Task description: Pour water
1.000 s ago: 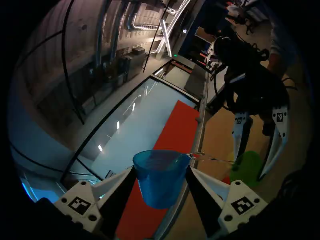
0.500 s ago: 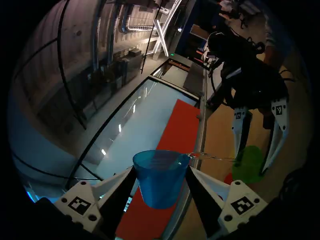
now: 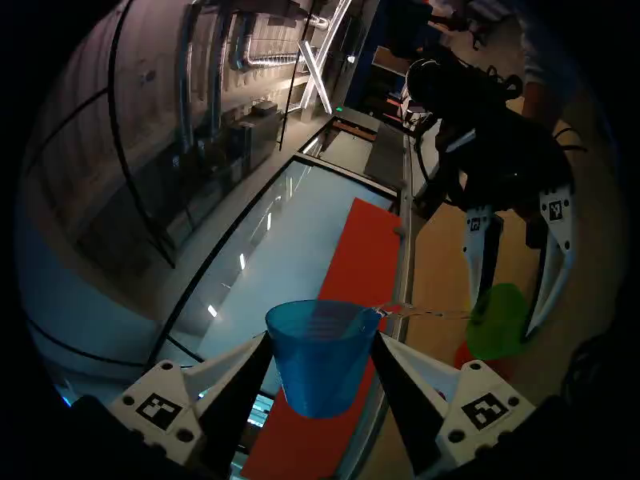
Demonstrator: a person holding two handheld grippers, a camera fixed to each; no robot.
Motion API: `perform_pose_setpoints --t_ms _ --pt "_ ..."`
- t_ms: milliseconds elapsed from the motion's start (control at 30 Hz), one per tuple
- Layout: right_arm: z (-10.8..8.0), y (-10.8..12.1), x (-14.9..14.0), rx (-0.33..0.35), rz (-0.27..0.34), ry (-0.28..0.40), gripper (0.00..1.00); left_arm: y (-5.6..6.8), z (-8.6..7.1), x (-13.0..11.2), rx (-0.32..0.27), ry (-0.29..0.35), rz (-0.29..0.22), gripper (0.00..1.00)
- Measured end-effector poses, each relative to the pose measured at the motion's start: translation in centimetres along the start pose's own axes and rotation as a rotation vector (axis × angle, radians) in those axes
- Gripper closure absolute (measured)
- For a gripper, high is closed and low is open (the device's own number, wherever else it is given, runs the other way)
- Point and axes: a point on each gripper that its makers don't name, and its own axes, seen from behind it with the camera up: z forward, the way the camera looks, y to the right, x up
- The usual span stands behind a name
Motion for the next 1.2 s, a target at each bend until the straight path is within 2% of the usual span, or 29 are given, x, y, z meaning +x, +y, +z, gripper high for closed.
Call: perform_pose_setpoints --t_ms 1200 --pt "-0.24 0.21 0.87 -0.010 -0.014 0.015 0.10 -0.54 0.02 0.86 -0.008 -0.003 0.141 0.15"
